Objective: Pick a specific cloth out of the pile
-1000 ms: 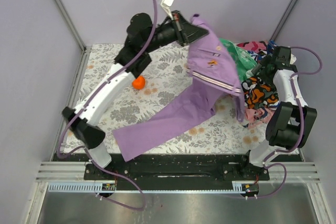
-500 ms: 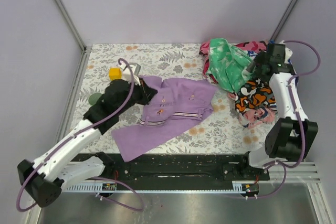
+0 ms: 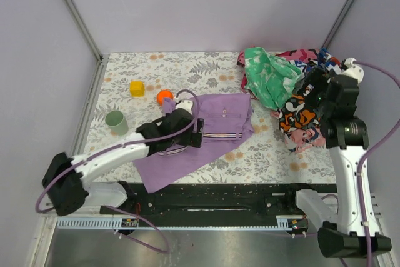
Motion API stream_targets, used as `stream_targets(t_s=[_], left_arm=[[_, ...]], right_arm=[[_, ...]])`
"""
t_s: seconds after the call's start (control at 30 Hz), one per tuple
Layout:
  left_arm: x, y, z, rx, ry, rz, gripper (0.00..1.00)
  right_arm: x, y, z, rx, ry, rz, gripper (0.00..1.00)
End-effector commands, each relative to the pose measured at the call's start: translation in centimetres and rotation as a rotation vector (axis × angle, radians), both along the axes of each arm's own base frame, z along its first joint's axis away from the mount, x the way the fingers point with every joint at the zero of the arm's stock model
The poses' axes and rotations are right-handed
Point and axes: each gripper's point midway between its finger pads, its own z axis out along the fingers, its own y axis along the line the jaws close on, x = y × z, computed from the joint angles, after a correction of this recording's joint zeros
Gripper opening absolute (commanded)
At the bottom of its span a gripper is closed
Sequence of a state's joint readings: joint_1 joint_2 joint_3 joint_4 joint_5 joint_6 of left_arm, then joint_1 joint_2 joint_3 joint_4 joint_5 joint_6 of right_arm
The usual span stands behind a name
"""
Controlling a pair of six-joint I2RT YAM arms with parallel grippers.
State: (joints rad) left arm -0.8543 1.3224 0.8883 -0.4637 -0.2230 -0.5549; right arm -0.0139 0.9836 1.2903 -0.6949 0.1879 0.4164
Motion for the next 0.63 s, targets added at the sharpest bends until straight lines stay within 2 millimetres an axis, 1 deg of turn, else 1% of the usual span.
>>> stream_targets(t_s=[0.0, 0.03, 0.1, 0.17, 0.27, 0.33, 0.4, 0.5, 0.6], left_arm=[[0.1, 2.4, 10.1, -0.171, -0.236, 0.11, 0.99], [-0.5, 3.5, 11.3, -0.202, -0.262, 0.13, 0.99], [-1.5, 5.9, 12.3, -0.232, -0.295, 0.19, 0.99], [-2.6, 7.9, 12.8, -0.249, -0.317, 0.227, 0.99], [-3.8, 10.1, 12.8, -0.275, -0.324, 0.29, 0.99], [-4.4, 10.8, 12.6, -0.298, -0.326, 0.305, 0.99], [-4.8, 11.0, 12.6, -0.321, -0.327, 0.297, 0.99], [-4.9, 11.6, 12.3, -0.324, -0.339, 0.316, 0.99], [-5.0, 11.7, 12.4, -0.335, -0.339, 0.32, 0.99]], right_arm=[[-0.8, 3.4, -3.7, 0.092, -0.017, 0.162, 1.0], [-1.2, 3.9, -4.3, 0.112, -0.037, 0.183, 0.99], [-2.1, 4.4, -4.4, 0.132, -0.096, 0.201, 1.0], [-2.6, 5.0, -4.6, 0.138, -0.138, 0.237, 0.99], [-3.3, 5.3, -5.4, 0.147, -0.142, 0.256, 1.0], [-3.4, 5.3, -6.1, 0.144, -0.129, 0.256, 0.99], [-3.6, 5.2, -6.4, 0.135, -0.127, 0.256, 0.99], [-3.6, 5.0, -6.8, 0.127, -0.14, 0.241, 1.0], [-3.7, 5.3, -7.0, 0.134, -0.143, 0.257, 0.99]])
